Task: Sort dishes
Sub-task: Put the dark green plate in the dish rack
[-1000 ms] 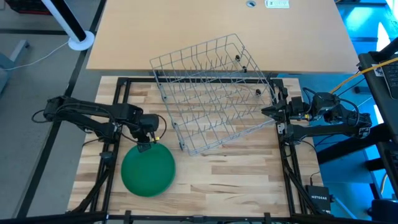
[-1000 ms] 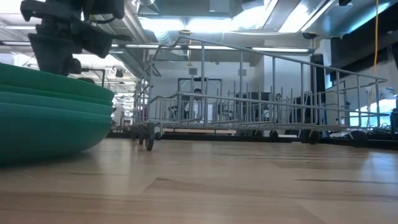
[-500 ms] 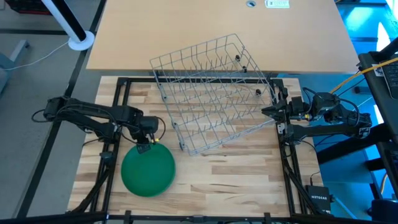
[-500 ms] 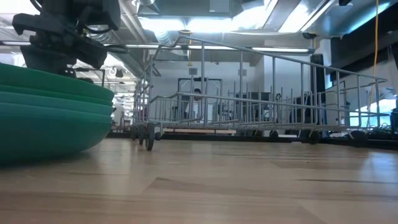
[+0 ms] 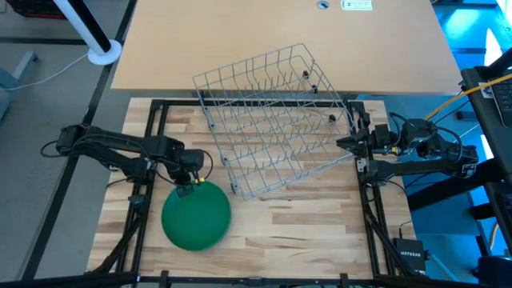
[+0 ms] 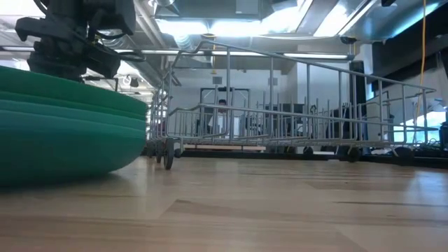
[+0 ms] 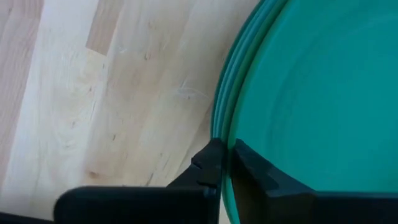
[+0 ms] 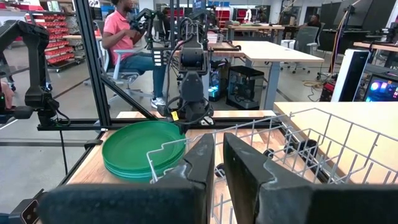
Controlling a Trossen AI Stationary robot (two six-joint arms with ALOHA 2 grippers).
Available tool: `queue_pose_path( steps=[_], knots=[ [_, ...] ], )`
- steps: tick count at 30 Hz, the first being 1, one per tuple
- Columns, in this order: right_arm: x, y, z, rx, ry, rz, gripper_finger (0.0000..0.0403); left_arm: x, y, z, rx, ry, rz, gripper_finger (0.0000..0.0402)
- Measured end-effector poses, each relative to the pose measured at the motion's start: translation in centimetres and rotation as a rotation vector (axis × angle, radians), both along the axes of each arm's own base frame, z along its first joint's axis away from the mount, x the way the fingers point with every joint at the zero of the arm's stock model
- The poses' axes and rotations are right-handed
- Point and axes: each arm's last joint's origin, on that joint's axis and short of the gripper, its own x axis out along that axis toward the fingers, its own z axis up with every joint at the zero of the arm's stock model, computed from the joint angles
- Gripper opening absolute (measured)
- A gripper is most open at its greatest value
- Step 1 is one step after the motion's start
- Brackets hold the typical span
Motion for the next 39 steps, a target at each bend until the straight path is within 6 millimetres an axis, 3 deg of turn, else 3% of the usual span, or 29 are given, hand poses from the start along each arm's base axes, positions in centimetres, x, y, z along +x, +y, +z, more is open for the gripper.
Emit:
queue_pose_path(
  steps=[19, 27, 39],
  knots=[
    [0.0, 0.0, 0.0, 0.0, 0.0, -0.001, 0.0042, -0.1, 0.0, 0.2, -0.012, 0.021, 0.061, 0.0003],
    [0.0, 0.0, 0.0, 0.0, 0.0, -0.001, 0.0042, 0.4, 0.0, 3.1, 0.015, 0.001, 0.039, 0.0002],
    [0.0, 0.0, 0.0, 0.0, 0.0, 0.0, 0.0042, 1.0, 0.1, 5.8, 0.022, -0.055, 0.024, 0.0001]
  ],
)
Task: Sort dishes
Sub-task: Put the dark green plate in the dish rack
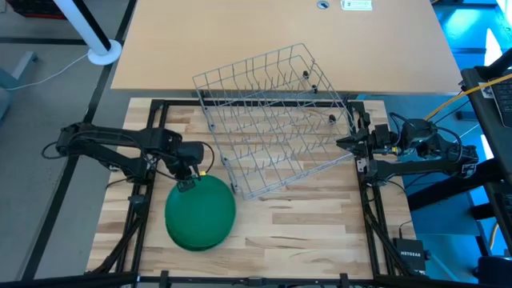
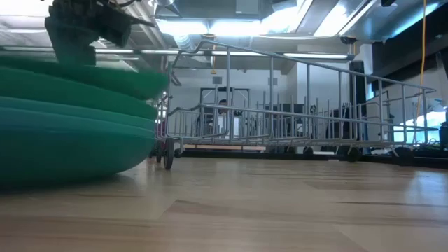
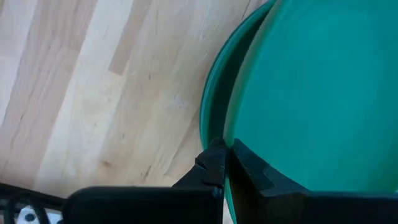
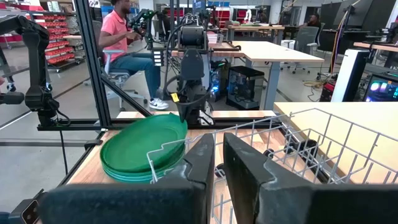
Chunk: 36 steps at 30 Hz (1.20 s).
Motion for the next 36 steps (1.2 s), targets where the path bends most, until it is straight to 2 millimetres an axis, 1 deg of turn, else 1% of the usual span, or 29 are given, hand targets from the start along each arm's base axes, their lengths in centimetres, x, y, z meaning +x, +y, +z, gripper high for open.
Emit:
queue_pose_path(
  steps=[8, 17, 20, 23, 26, 31, 36],
  knots=[
    [0.0, 0.0, 0.0, 0.0, 0.0, 0.0, 0.0042, 0.0, -0.4, 0.1, -0.047, -0.003, 0.002, 0.0001],
    [0.0, 0.0, 0.0, 0.0, 0.0, 0.0, 0.0042, 0.0, -1.8, 0.1, -0.154, 0.008, -0.006, 0.0001],
    [0.0, 0.0, 0.0, 0.0, 0.0, 0.0, 0.0042, 0.0, -2.5, 0.5, -0.191, 0.007, -0.02, 0.0001],
    [0.0, 0.0, 0.0, 0.0, 0.0, 0.0, 0.0042, 0.2, -3.1, 1.5, -0.203, -0.022, -0.04, 0.0001],
    [0.0, 0.0, 0.0, 0.0, 0.0, 0.0, 0.0042, 0.4, -3.7, 3.0, -0.212, -0.074, -0.064, 0.0001],
    [0.0, 0.0, 0.1, 0.0, -0.011, 0.0, 0.0042, 0.7, -4.4, 5.6, -0.194, -0.162, -0.048, 0.0001],
    [0.1, 0.0, 0.1, 0.0, -0.009, 0.0, 0.0042, 1.2, -5.1, 7.4, -0.176, -0.281, -0.045, 0.0]
  ],
)
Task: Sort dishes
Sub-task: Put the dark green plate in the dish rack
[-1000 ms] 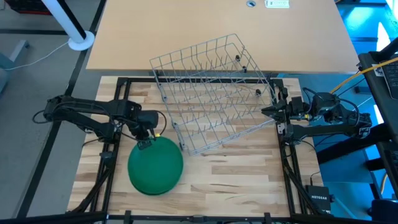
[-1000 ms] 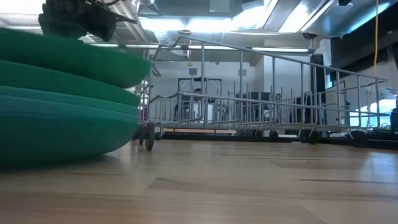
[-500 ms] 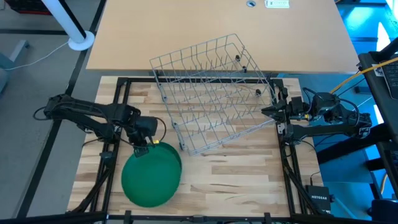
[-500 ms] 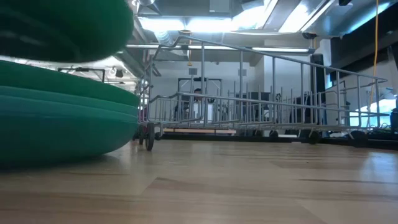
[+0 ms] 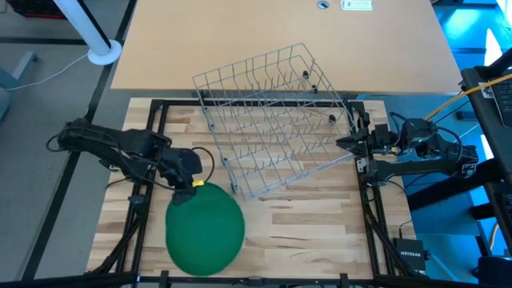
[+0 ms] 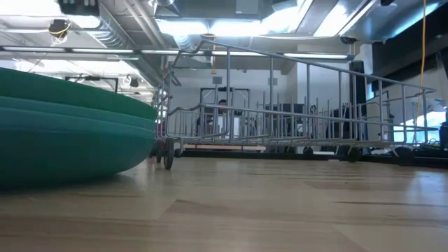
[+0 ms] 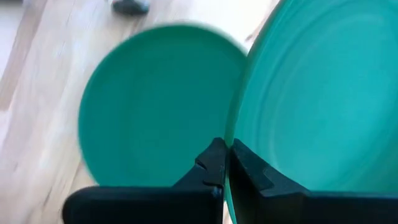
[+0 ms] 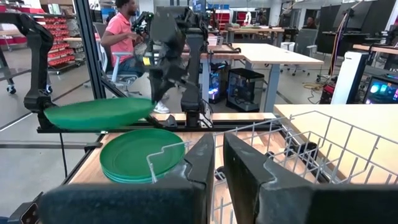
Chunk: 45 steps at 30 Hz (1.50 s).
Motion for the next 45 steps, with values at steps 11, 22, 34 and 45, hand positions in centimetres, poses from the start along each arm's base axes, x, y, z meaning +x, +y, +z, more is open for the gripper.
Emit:
queue_pose_path(
  steps=[11, 22, 34, 45],
  knots=[
    [0.7, 0.0, 0.2, 0.072, -0.016, -0.001, 0.0042, 1.3, -0.1, 1.7, 0.274, -0.261, 0.117, 0.0],
    [3.0, 0.0, 0.7, 0.114, -0.041, -0.012, 0.0129, 1.9, 1.0, 2.6, 0.638, -0.407, 0.374, 0.0],
    [4.4, -0.7, 4.6, 0.36, -0.495, -0.159, 0.0178, 2.6, 2.0, 5.5, 1.162, -0.568, 0.785, 0.0],
    [8.5, -0.9, 3.2, 0.752, -0.459, -0.193, 0.0179, 6.1, 3.0, 3.8, 1.476, -0.375, 0.933, 0.0]
  ],
)
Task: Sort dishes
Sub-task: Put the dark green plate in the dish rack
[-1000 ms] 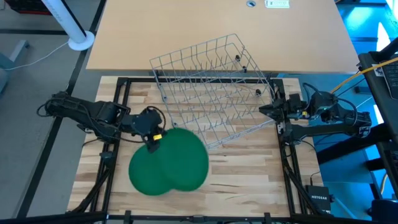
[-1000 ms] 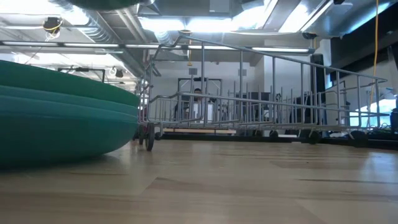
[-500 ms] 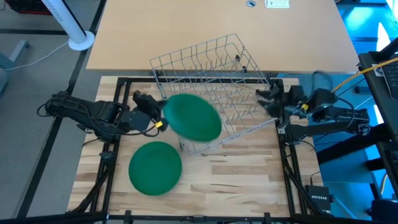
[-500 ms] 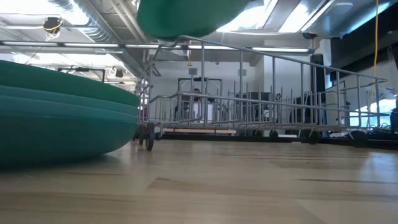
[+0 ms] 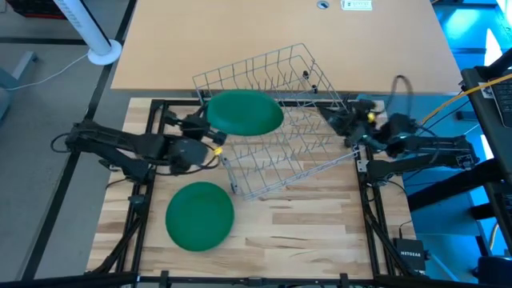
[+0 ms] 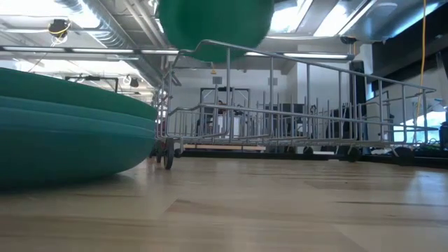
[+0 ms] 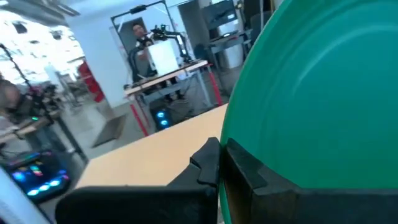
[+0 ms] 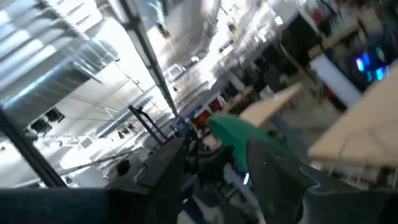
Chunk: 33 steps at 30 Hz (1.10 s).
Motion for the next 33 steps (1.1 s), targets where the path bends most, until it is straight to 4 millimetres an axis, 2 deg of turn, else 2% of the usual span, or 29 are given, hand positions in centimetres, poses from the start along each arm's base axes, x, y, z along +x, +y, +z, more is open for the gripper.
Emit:
queue_pose_path(
  steps=[9, 13, 16, 20, 25, 33],
  knots=[
    [5.7, 0.1, -2.9, 0.435, -0.031, 0.154, 0.0179, 4.1, 2.1, -4.3, 0.028, 0.181, 0.094, 0.0],
    [7.9, 0.0, -4.8, 0.662, -0.028, 0.171, 0.0179, 5.0, 2.6, -5.3, 0.032, 0.222, 0.114, 0.0],
    [9.3, -0.1, -5.9, 0.77, -0.057, 0.156, 0.0179, 5.4, 2.8, -5.6, 0.036, 0.255, 0.121, 0.0],
    [10.6, -0.3, -6.5, 0.818, -0.151, 0.107, 0.0179, 5.8, 2.6, -5.6, 0.043, 0.304, 0.116, 0.0],
    [11.0, -1.7, -6.3, 0.812, -0.269, 0.065, 0.0179, 5.9, 2.3, -5.4, 0.056, 0.377, 0.105, 0.0],
    [10.7, -3.9, -6.4, 0.782, -0.273, -0.024, 0.0179, 6.2, 2.1, -4.9, 0.061, 0.403, 0.101, 0.0]
  ],
)
